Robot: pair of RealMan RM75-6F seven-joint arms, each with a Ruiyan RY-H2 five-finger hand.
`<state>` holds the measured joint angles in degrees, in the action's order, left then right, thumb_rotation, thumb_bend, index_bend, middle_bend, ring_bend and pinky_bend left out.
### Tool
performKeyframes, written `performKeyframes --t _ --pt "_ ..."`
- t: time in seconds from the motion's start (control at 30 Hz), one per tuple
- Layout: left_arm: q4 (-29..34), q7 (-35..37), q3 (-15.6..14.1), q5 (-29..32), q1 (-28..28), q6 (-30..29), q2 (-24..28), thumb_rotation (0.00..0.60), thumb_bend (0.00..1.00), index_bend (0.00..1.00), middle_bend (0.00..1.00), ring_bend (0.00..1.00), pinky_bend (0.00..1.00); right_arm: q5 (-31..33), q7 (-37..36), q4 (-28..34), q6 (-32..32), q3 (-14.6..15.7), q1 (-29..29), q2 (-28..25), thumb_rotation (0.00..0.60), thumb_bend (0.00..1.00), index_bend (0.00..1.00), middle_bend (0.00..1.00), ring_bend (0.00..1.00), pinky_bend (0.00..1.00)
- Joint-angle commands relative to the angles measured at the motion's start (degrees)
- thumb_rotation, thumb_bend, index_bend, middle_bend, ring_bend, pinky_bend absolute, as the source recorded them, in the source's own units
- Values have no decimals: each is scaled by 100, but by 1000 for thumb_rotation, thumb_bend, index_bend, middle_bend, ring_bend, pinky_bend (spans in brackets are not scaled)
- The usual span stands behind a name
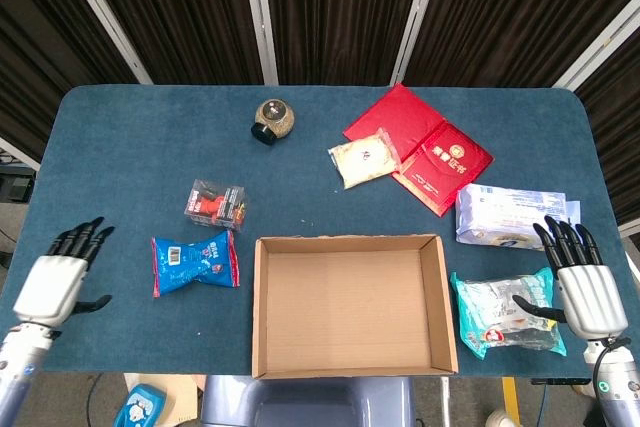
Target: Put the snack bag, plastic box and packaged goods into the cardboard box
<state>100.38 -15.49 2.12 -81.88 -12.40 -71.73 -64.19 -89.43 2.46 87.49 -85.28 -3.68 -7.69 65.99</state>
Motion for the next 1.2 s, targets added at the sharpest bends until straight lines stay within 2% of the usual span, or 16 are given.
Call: performKeyframes --t 0.03,0.3,0.63,0.7,0.77,0.83,0.9,0.97,1.07,1.2 --pt "227 -832 164 713 -459 684 -407 600 57 140 0 82 139 1 -24 9 11 5 0 -15 600 13 0 0 0 40" --pt "-68 -1879 386 1738 -930 1037 -1352 600 57 204 15 91 153 -41 -89 8 19 23 -7 -47 600 13 0 0 0 40" --pt "-507 -2695 555 2757 -1381 1044 -2247 600 73 236 60 112 167 -111 -139 -2 23 54 -21 -59 600 13 0 0 0 34" --pt "-651 -2808 567 2893 -1458 1005 -2422 600 159 297 102 156 205 -117 -147 -1 23 57 -21 -63 600 13 0 0 0 33" --pt "-783 -2863 586 2987 -1519 933 -2584 600 367 480 270 300 317 -122 -154 5 19 59 -19 -67 600 13 0 0 0 33" --pt "-906 -2829 599 2906 -1535 738 -2753 600 514 641 434 433 409 -121 -160 7 15 59 -17 -71 600 14 0 0 0 33" --pt "-977 -2747 557 2696 -1512 547 -2838 600 589 729 518 506 460 -113 -172 1 12 55 -15 -72 600 13 0 0 0 34" --pt "-1024 -2645 479 2374 -1475 346 -2845 600 624 775 560 542 491 -105 -184 -6 14 51 -16 -73 600 14 0 0 0 33" --pt "-942 -2508 371 1990 -1417 144 -2689 600 634 791 574 553 499 -92 -190 -1 21 50 -15 -76 600 14 0 0 0 33" --pt "-427 -2400 347 1686 -1346 -69 -2217 600 636 797 580 557 499 -110 -166 3 6 57 -10 -70 600 13 0 0 0 33"
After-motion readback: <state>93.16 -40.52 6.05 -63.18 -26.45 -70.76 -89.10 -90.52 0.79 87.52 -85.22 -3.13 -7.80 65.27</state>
